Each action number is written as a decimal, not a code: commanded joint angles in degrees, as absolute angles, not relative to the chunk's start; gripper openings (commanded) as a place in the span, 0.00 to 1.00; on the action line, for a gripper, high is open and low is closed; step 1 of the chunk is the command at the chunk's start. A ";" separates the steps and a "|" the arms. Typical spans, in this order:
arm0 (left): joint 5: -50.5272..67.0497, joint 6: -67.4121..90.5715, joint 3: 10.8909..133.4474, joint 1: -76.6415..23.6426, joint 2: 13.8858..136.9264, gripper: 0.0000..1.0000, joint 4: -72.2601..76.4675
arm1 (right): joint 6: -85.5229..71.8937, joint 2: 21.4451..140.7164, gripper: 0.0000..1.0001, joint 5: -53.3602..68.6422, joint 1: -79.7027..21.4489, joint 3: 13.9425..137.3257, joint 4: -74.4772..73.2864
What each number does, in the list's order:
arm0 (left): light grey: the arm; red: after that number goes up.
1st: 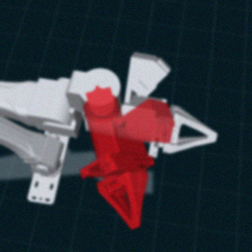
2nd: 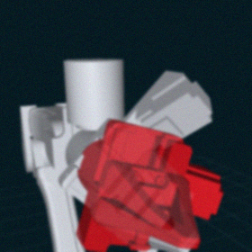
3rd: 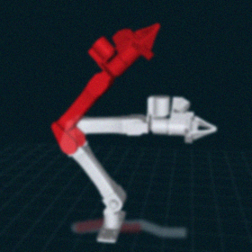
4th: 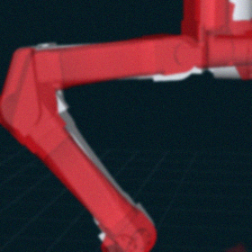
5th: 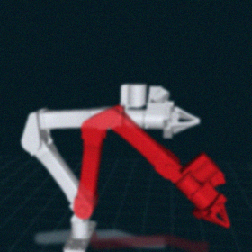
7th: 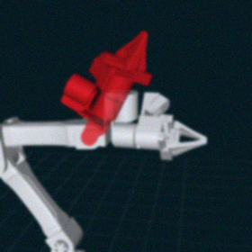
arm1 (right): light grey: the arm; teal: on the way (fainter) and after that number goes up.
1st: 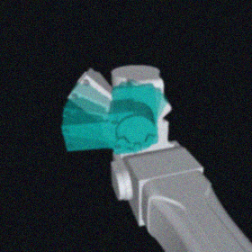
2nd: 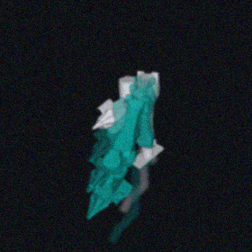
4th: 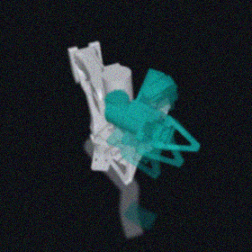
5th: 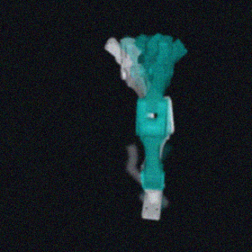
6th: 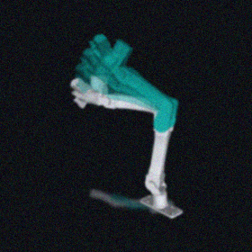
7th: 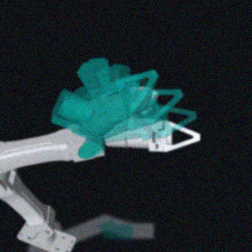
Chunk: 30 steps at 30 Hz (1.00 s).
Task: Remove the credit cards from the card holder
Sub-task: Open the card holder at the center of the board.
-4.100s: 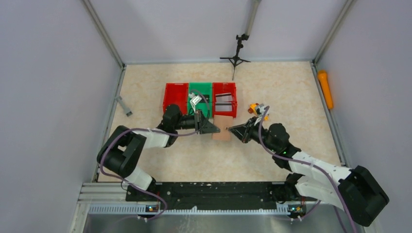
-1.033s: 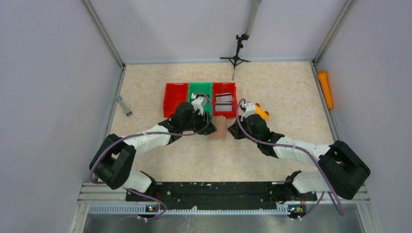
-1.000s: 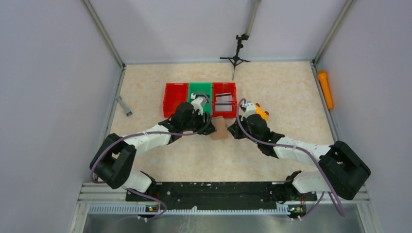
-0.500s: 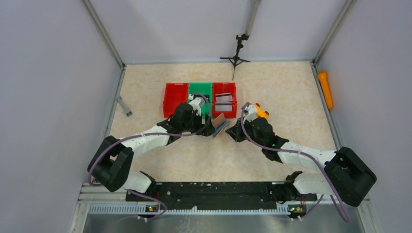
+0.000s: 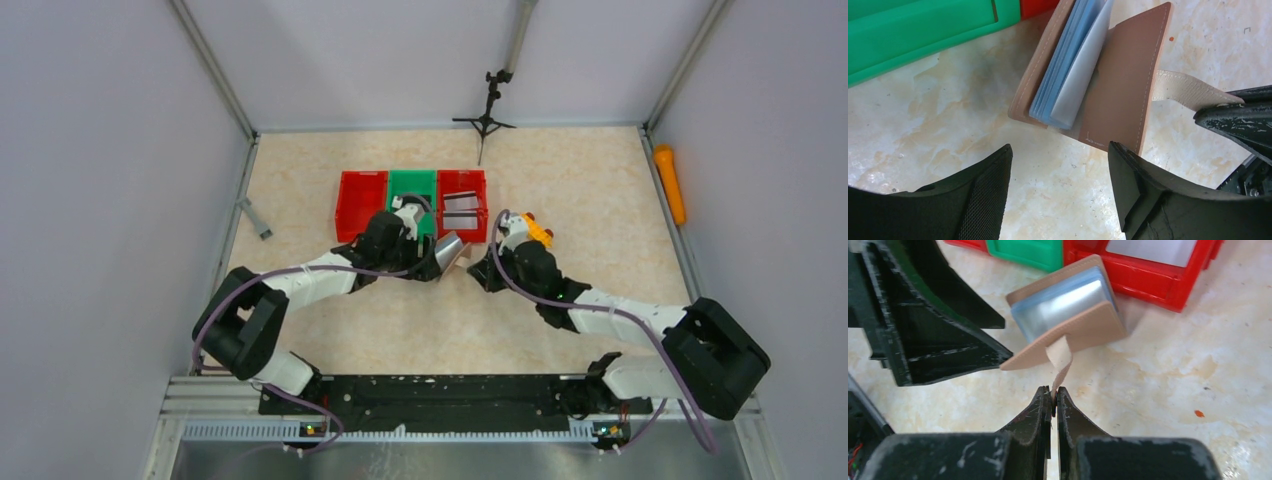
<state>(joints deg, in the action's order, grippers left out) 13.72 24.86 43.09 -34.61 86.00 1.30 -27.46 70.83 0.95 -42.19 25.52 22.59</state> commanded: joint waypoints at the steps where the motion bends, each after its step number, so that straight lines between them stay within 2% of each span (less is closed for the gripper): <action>1: 11.82 23.93 44.64 -34.57 84.89 0.72 1.54 | -27.62 72.23 0.00 -6.50 -41.86 29.44 17.80; 11: 8.95 26.79 42.83 -33.07 83.32 0.72 2.64 | -31.00 79.14 0.00 -11.95 -39.30 34.58 6.72; 18: 17.22 28.85 40.42 -29.09 83.26 0.72 7.18 | -30.94 78.73 0.00 -14.23 -38.77 34.47 5.43; 24: 22.85 29.13 42.21 -28.89 87.02 0.63 7.19 | -30.83 82.15 0.00 -14.48 -38.55 36.66 3.09; 30: 21.31 30.14 43.75 -27.83 89.38 0.61 3.81 | -31.14 83.04 0.00 -15.99 -38.58 37.68 1.60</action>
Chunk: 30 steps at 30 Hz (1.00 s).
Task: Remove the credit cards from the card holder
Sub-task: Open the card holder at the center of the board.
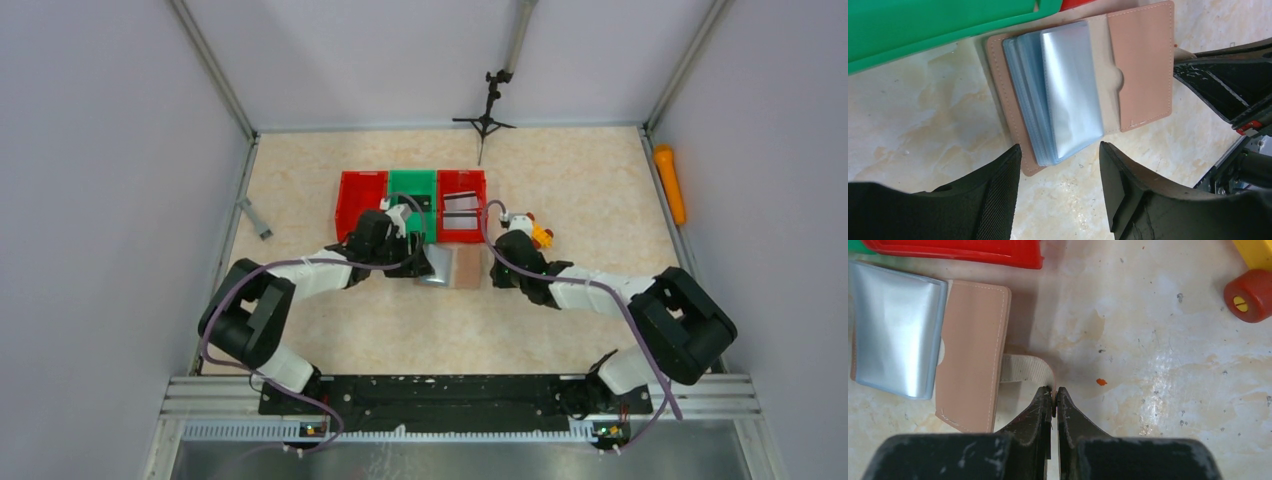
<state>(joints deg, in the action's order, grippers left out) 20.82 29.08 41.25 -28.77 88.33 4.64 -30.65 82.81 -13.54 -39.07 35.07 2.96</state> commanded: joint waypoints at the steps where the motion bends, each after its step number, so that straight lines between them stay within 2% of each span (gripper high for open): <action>1: 21.32 30.15 43.81 -27.59 89.56 0.60 3.63 | -31.25 82.87 0.00 -16.18 -38.57 37.70 1.46; 2: 21.51 30.15 43.85 -27.50 89.82 0.58 3.61 | -31.26 82.52 0.05 -15.73 -38.58 37.51 1.58; 4: 22.18 30.00 44.44 -27.45 90.91 0.52 3.22 | -30.99 80.98 0.25 -13.29 -38.58 35.88 4.15; 7: 22.64 29.80 46.03 -27.51 93.21 0.42 1.30 | -30.28 77.07 0.49 -7.40 -38.52 31.12 12.28; 9: 23.31 29.64 47.00 -27.50 94.70 0.39 0.35 | -29.88 75.07 0.59 -3.60 -38.50 28.57 18.46; 15: 24.48 29.40 47.82 -27.50 95.97 0.39 0.26 | -29.67 76.18 0.71 3.68 -38.41 28.01 23.34; 19: 24.43 29.27 47.60 -27.60 95.54 0.39 0.24 | -29.98 77.20 0.89 7.58 -38.40 27.35 27.14; 25: 25.23 29.35 47.28 -27.84 95.21 0.41 0.64 | -29.54 77.83 0.93 10.08 -38.41 27.36 28.79; 30: 28.30 29.36 46.25 -28.22 94.26 0.55 3.51 | -29.08 80.41 0.96 9.87 -38.89 29.54 26.74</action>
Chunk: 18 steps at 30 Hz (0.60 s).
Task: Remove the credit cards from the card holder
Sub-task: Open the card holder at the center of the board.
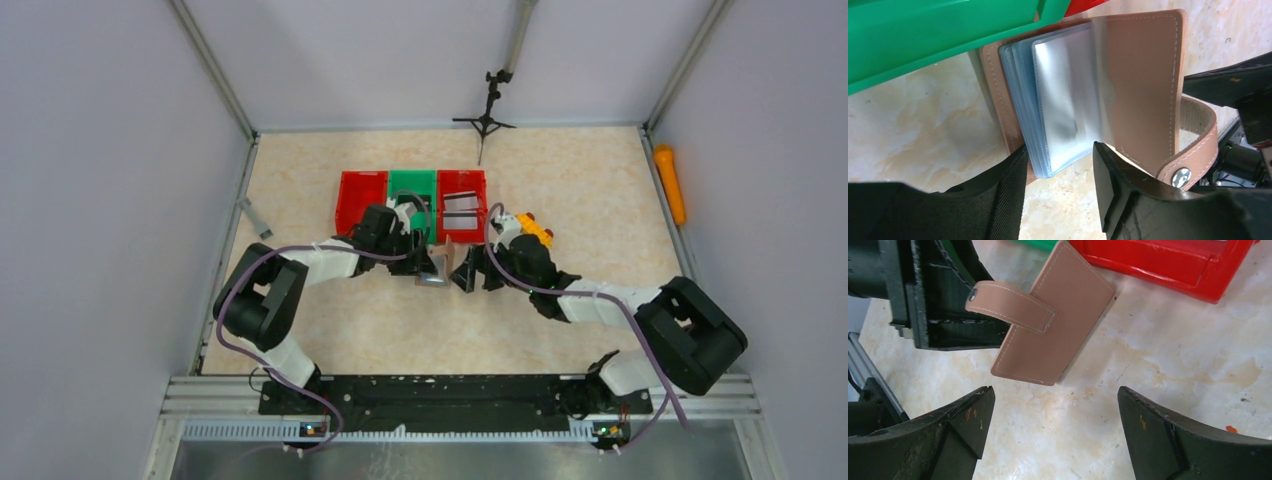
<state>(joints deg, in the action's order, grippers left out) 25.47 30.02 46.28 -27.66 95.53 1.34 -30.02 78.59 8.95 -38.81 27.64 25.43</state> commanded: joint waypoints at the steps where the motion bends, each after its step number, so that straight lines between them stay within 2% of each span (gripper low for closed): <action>1: 28.38 29.29 45.99 -28.29 94.04 0.57 3.80 | -28.89 80.72 0.96 9.62 -39.11 29.87 26.41; 4: 28.34 28.97 45.55 -28.33 93.33 0.67 4.15 | -28.26 81.48 0.97 8.82 -39.88 30.55 26.14; 6: 28.47 28.79 45.31 -28.46 92.92 0.70 4.53 | -27.89 82.09 0.97 8.17 -40.29 31.17 25.68; 15: 30.24 28.37 46.03 -29.21 94.13 0.70 4.75 | -26.64 83.86 0.98 3.84 -42.78 34.13 25.61; 17: 30.41 28.32 46.40 -29.41 94.44 0.70 4.66 | -26.54 84.36 0.94 2.27 -42.89 35.18 24.35; 18: 30.32 28.26 46.50 -29.59 94.44 0.70 4.51 | -26.55 84.56 0.86 1.48 -42.90 35.61 23.74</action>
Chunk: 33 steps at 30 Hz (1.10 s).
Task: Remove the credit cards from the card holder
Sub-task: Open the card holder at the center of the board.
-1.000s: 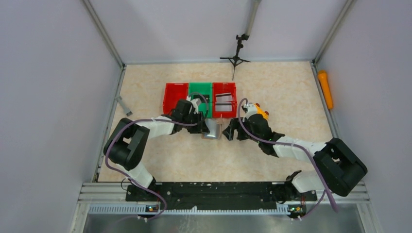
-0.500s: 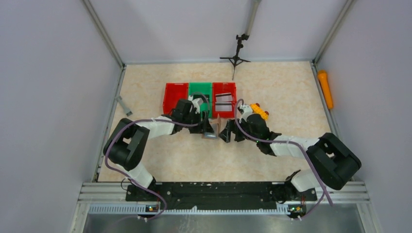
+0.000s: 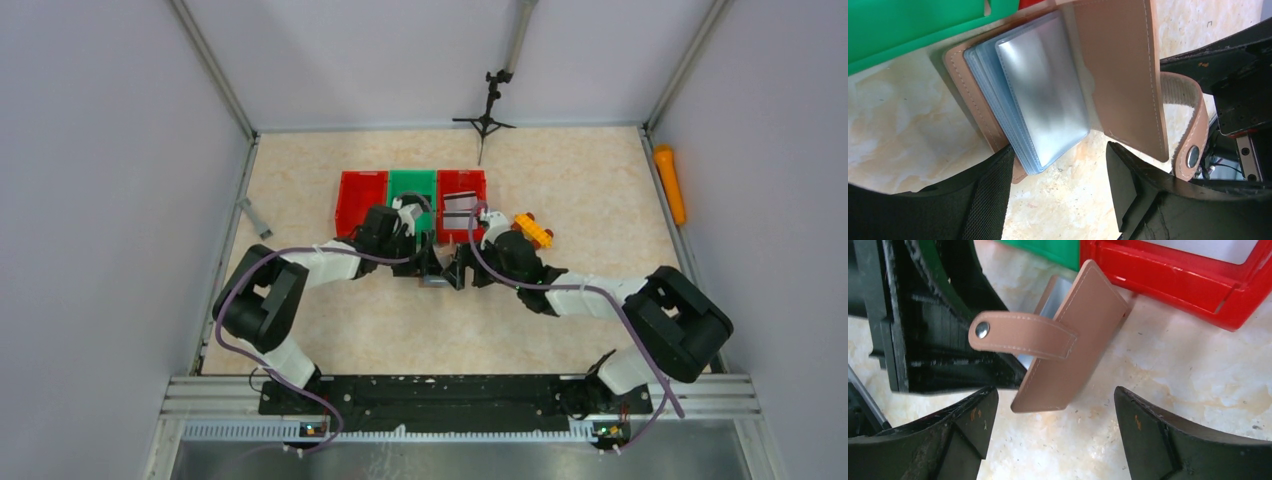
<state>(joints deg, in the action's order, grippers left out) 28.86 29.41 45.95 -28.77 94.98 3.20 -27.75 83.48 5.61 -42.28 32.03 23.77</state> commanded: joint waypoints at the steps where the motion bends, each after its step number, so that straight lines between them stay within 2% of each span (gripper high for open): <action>1: 30.19 28.17 46.52 -29.62 94.48 0.70 4.42 | -26.69 84.58 0.79 0.70 -42.89 35.87 23.35; 6: 28.42 27.73 46.84 -29.70 94.48 0.70 3.21 | -28.39 82.51 0.49 -5.37 -42.89 34.31 22.21; 12: 26.81 27.25 47.41 -29.90 94.49 0.69 1.77 | -28.23 83.63 0.24 -6.31 -42.84 35.67 19.84; 13: 26.81 27.17 47.43 -29.95 94.35 0.69 1.76 | -28.14 84.53 0.13 -5.87 -42.83 36.30 19.32; 15: 27.04 27.16 47.25 -29.96 93.92 0.69 1.82 | -27.53 86.01 0.01 -4.10 -42.80 37.52 18.64; 19: 27.11 27.52 46.16 -29.88 92.14 0.69 2.94 | -27.47 85.68 0.00 -3.32 -42.76 37.59 18.04; 27: 26.40 29.09 41.00 -28.05 84.78 0.69 8.21 | -28.42 72.93 0.00 -0.75 -42.22 30.09 23.24; 30: 32.26 32.23 37.33 -25.23 81.99 0.70 14.56 | -29.59 68.45 0.00 0.26 -42.17 29.51 22.42; 33: 40.10 38.12 32.62 -21.79 79.45 0.74 27.28 | -31.60 64.86 0.00 1.15 -42.12 30.30 21.10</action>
